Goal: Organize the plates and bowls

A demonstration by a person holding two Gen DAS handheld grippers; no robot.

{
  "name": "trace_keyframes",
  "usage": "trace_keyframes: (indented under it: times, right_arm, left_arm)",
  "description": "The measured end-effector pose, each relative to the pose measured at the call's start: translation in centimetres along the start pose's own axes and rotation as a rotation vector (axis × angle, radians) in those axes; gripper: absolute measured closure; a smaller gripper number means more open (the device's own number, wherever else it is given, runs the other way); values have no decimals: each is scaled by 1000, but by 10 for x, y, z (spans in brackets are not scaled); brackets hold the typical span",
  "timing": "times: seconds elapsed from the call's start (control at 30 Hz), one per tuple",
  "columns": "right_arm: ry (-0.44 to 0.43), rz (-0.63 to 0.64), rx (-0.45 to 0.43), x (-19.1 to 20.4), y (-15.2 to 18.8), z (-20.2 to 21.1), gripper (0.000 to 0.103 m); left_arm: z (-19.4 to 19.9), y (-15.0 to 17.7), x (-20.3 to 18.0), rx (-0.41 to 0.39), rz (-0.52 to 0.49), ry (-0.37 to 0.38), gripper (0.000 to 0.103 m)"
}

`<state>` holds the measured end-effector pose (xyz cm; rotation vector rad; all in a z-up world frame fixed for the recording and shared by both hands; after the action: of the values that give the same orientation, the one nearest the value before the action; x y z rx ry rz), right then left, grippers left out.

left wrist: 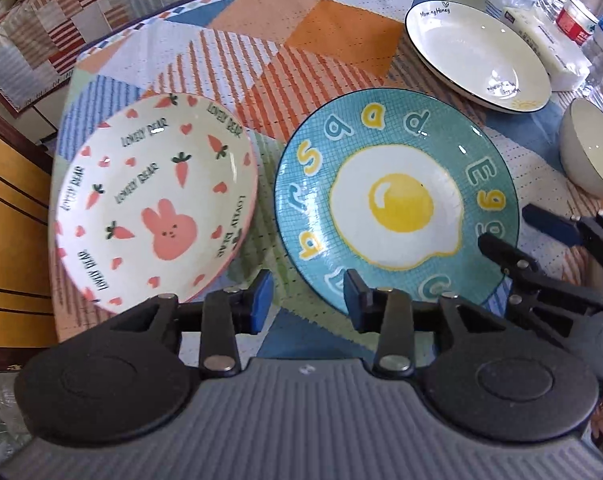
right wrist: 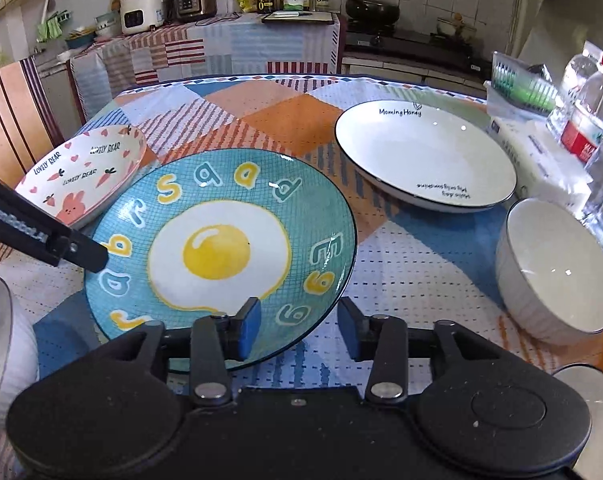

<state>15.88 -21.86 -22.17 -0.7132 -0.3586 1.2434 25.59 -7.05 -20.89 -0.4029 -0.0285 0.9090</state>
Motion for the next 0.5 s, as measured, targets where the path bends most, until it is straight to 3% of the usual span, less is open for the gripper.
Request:
trace_keyframes:
  times: [0.2,0.5]
  right_arm:
    - [-82,21,-74,11,-26,51,35]
    - [-134,87,-138,32,-52,109,16]
  left_arm:
    - [25,11,14,26,-11,-33,57]
    - [75,23,26,-45,-41,-33,40]
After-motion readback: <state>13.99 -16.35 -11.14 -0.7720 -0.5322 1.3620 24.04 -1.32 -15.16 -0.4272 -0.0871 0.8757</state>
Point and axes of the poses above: each gripper's, at about its wrist camera, not at the fingertips, and z roughly against the way its jaws point, x to its left, y to its underside, the point moved 10 cm from there along -z, roughly the way its jaws point, and after that the axes turned 9 degrees about y, right-handed, at the moved point
